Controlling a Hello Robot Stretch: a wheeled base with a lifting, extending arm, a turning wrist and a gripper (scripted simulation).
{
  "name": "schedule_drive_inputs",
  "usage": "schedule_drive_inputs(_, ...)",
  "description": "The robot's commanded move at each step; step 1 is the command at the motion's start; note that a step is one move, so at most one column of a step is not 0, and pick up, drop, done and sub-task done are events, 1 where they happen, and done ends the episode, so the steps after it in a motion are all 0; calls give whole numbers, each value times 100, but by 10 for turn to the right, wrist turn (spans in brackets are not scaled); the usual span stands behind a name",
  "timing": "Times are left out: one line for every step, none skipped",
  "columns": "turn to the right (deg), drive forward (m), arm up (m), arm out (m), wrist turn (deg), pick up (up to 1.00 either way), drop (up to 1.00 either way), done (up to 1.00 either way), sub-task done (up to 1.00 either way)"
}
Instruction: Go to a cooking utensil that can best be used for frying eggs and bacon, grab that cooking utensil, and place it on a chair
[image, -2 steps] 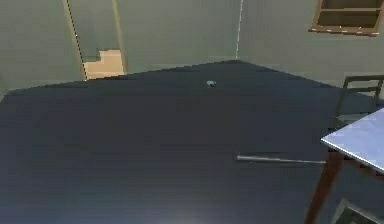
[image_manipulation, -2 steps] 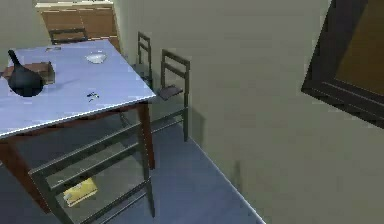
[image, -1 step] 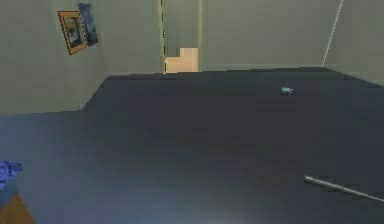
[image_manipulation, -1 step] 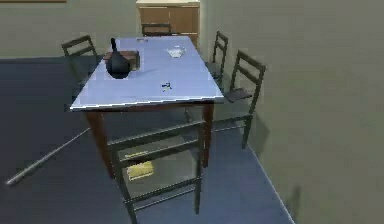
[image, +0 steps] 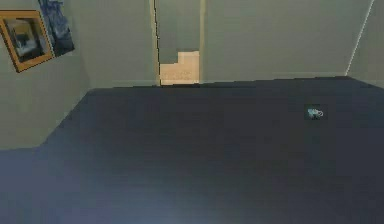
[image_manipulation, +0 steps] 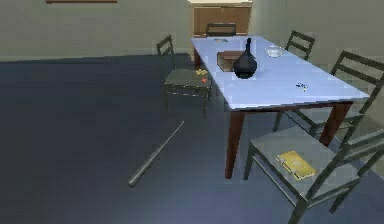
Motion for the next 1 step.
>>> schedule_drive_inputs(-30,0,0,0,0,0,0,0,0)
